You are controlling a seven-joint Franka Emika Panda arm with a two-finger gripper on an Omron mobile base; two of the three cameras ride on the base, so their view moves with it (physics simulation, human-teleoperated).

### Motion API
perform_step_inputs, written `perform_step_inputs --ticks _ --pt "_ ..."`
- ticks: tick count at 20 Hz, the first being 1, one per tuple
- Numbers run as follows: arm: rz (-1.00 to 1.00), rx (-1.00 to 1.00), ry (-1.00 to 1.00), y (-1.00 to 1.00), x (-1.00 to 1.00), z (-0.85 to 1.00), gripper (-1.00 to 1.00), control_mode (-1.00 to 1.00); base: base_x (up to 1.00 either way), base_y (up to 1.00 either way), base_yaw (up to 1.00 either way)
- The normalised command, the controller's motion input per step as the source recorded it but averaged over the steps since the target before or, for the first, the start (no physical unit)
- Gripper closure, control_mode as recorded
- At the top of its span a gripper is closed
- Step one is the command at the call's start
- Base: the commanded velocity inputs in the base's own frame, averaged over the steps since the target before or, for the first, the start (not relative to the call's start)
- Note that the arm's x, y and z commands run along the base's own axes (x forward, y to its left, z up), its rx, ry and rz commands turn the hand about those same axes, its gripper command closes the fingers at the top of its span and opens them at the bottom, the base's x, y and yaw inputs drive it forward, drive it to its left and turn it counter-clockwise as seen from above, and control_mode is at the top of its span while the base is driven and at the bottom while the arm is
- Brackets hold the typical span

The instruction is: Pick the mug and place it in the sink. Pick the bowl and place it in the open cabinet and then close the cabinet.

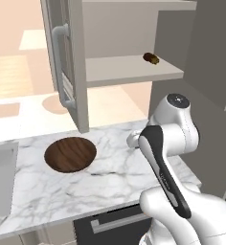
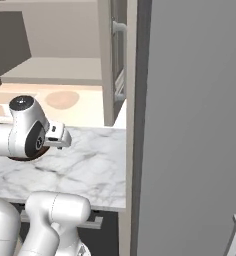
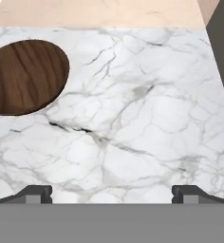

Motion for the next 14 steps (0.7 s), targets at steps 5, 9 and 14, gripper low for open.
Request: perform_step_inputs --ticks 5,9,14 --pt "0.00 0.00 0.00 0.00 0.00 0.00 -1.00 1.00 0.52 0.00 0.00" --pt "0.00 0.00 0.00 0.00 0.00 0.00 -1.00 1.00 0.46 0.00 0.02" --pt "0.00 0.00 0.00 0.00 0.00 0.00 -1.00 1.00 0.43 0.00 0.13"
